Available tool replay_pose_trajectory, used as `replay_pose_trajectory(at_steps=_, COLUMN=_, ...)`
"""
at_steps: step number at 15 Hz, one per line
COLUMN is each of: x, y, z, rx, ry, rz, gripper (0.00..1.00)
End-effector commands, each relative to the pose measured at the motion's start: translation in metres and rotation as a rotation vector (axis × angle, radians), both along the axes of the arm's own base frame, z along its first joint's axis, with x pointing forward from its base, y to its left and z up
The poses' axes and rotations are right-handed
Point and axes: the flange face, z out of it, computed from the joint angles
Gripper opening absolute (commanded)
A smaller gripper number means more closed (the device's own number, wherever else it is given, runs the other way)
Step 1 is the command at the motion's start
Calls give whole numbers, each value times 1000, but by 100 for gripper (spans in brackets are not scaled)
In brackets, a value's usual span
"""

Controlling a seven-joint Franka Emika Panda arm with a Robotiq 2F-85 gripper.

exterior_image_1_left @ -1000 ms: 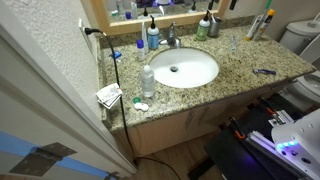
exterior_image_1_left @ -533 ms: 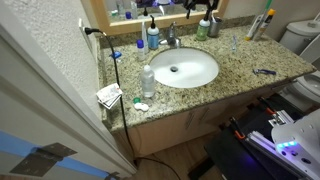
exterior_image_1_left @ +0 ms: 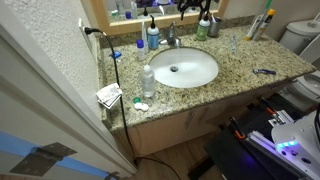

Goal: Push down the handle of the tap

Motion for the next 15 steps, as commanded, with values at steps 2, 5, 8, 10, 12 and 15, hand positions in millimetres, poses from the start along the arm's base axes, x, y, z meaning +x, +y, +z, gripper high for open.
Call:
replay_pose_trajectory(at_steps=2, x=42, y=11, z=-27, rx=37, ry=-80, rz=8, gripper=100)
replay_pose_trajectory(at_steps=5, x=68, y=13, z=-36, rx=39, ry=-135, rz=-22, gripper=100)
replay_pose_trajectory(at_steps=8, x=62, y=11, z=-36, rx=32, ry=-123, rz=-18, gripper=100)
replay_pose_trajectory(at_steps=10, x=68, y=11, z=-38, rx=33, ry=-130, rz=-21, gripper=100)
replay_pose_trajectory(at_steps=12, x=75, y=11, z=-55, rx=18, ry=-128, rz=1, gripper=100)
replay_pose_trajectory(at_steps=15, x=84, y=7, z=-64, rx=48, ry=-131, rz=18, gripper=100)
